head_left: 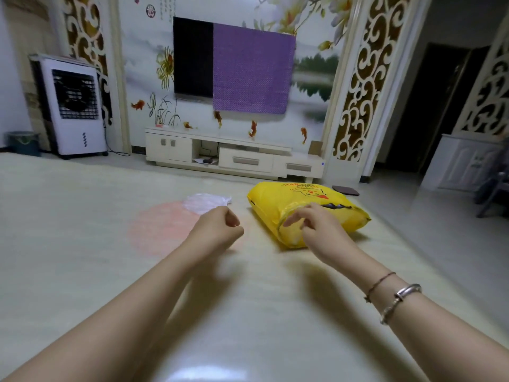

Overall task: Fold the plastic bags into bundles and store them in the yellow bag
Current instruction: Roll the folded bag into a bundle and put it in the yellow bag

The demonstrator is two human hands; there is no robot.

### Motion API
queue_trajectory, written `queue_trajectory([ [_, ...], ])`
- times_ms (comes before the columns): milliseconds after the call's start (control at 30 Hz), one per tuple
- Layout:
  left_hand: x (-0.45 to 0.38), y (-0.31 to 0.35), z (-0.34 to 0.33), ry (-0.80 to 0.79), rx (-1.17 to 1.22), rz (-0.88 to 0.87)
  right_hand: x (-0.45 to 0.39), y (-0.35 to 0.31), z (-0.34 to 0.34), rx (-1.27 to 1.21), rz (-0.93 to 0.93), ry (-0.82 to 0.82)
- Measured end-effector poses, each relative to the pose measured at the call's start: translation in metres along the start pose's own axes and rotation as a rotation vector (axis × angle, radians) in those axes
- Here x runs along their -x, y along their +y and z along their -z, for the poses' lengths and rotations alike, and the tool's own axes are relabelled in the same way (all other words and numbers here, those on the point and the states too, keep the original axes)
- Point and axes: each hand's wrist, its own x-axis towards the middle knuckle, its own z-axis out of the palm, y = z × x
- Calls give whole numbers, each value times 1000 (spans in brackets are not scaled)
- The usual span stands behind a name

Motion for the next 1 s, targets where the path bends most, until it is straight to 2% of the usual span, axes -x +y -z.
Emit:
queue_trajectory([
  [133, 0, -41, 46, 37, -53, 63, -23, -35, -36, -82, 64, 11],
  [233, 1, -73, 74, 71, -48, 126, -49, -55, -77, -97, 99, -58],
  [367, 0, -105, 93, 103, 45, 170, -90, -66, -137, 1, 118, -143],
  [533, -14, -109, 92, 57, 265, 207, -125, -68, -177, 258, -24, -238],
  [667, -18, -107, 89, 59, 262, 203, -125, -75, -177, 275, -13, -166],
  [733, -15, -103, 90, 78, 271, 203, -120, -79, -168, 138, -11, -151],
  [833, -6, -93, 94, 132, 299, 171, -100, -100, -141, -215, -27, -83],
  [933, 4, -81, 97, 185, 346, 106, -69, -116, -112, -734, -74, -165],
  [1000, 10, -72, 95, 154, 377, 80, -50, -117, -98, -944, -70, -234],
])
